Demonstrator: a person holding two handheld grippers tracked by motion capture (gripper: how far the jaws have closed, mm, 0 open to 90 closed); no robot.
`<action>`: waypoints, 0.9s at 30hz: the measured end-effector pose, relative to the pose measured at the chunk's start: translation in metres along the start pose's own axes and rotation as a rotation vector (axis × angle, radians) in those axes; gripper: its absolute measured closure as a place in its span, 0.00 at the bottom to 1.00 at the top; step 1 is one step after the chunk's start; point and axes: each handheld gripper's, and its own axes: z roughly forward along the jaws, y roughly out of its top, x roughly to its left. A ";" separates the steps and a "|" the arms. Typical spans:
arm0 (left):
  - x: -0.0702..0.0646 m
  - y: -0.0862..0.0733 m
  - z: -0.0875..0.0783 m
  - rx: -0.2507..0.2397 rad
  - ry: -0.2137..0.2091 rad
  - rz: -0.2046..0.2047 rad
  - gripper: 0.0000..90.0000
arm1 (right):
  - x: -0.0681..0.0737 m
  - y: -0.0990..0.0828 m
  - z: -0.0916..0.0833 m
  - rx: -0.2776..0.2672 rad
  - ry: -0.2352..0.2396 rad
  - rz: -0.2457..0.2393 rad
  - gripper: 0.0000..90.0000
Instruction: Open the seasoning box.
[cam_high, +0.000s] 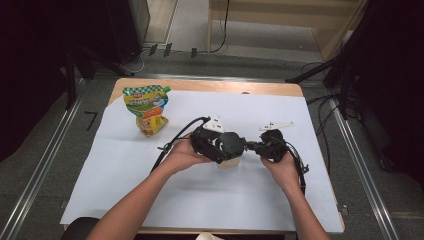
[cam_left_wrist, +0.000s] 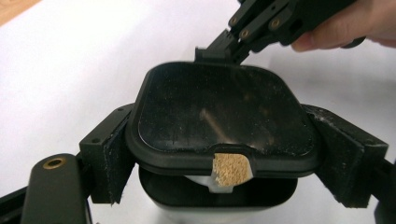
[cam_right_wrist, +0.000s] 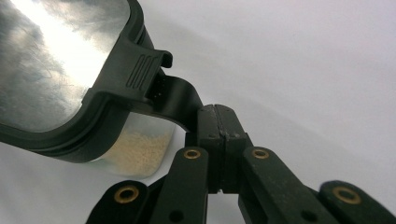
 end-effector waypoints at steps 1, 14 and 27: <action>0.000 0.002 0.000 -0.003 0.002 0.007 0.20 | 0.000 0.000 0.000 0.000 -0.002 0.002 1.00; -0.005 0.023 -0.006 -0.049 -0.092 -0.014 0.57 | 0.015 -0.002 0.001 0.009 0.030 -0.026 1.00; -0.013 0.028 0.003 -0.001 -0.082 -0.038 0.63 | 0.025 -0.006 0.004 0.012 0.042 -0.041 1.00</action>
